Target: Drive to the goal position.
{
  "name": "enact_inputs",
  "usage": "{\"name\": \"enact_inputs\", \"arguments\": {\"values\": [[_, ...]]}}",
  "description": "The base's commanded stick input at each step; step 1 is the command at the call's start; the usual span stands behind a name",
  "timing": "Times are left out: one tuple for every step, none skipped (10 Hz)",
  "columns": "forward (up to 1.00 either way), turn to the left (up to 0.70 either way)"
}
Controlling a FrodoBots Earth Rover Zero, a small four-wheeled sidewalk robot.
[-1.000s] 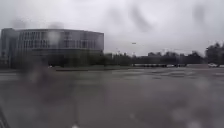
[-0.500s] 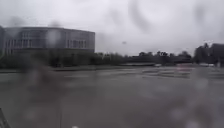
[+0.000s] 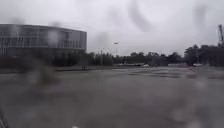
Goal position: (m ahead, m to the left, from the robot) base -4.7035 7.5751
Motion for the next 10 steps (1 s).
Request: {"name": "enact_inputs", "arguments": {"values": [[1.00, -0.27], [1.00, -0.27], [1.00, -0.27], [1.00, -0.27], [1.00, -0.27], [1.00, -0.27], [1.00, -0.27], [1.00, -0.27], [1.00, -0.27], [1.00, -0.27]]}}
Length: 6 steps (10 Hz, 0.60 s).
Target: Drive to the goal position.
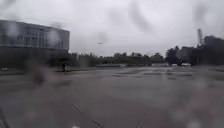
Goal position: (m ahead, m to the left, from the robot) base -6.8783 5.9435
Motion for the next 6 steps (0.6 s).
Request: {"name": "enact_inputs", "arguments": {"values": [[1.00, -0.27], [0.64, -0.33], [0.00, -0.45], [0.00, -0.45], [0.00, -0.45], [0.00, -0.45]]}}
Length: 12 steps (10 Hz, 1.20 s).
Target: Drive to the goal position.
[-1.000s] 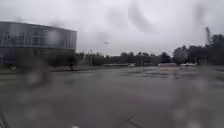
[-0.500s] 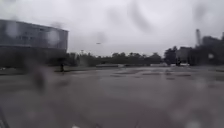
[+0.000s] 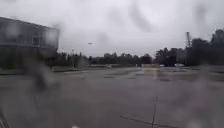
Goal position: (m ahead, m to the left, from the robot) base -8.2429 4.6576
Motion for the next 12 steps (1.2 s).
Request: {"name": "enact_inputs", "arguments": {"values": [[0.00, -0.45], [0.00, -0.45], [0.00, -0.45], [0.00, -0.45], [0.00, -0.45], [0.00, -0.45], [0.00, -0.45], [0.00, -0.45], [0.00, -0.45], [0.00, -0.45], [0.00, -0.45], [0.00, -0.45]]}}
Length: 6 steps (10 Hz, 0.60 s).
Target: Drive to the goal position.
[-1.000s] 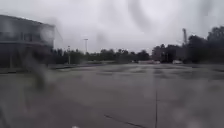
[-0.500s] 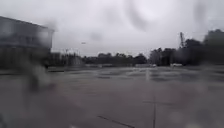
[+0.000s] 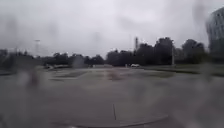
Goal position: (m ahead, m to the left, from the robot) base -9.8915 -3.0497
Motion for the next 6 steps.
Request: {"name": "enact_inputs", "arguments": {"values": [[0.00, -0.45], [0.00, -0.45], [0.00, -0.45], [0.00, -0.45], [0.00, -0.45], [0.00, -0.45]]}}
